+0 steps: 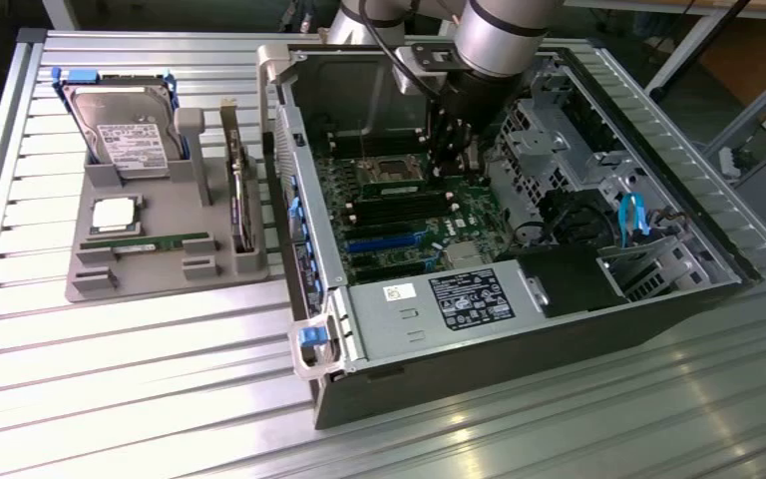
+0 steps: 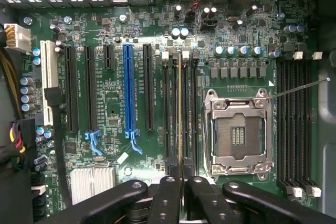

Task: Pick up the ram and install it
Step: 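Insert the ram into the slot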

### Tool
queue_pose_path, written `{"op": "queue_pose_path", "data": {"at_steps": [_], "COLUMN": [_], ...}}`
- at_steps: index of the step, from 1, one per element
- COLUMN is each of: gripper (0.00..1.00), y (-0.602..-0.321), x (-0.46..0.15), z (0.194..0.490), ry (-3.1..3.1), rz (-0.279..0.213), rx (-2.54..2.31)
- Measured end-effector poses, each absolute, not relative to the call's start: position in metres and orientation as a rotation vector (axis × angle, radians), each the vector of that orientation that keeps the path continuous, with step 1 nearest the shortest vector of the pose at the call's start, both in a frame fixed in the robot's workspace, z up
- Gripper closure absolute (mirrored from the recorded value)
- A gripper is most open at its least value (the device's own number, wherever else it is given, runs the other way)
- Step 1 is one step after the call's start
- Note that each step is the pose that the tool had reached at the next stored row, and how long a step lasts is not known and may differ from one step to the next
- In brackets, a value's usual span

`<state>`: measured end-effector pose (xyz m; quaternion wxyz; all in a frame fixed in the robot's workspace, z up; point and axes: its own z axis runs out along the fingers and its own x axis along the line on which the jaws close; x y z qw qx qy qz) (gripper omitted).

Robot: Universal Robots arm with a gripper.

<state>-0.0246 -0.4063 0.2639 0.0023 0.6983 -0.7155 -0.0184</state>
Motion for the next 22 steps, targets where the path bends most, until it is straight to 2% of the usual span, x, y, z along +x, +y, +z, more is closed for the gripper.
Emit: {"op": "queue_pose_path", "data": {"at_steps": [22], "gripper": [0.89], "y": [-0.4153], "x": [-0.0246], "z": [0.2592], "ry": [-2.246], "rz": [-0.061], "rx": [2.192]}}
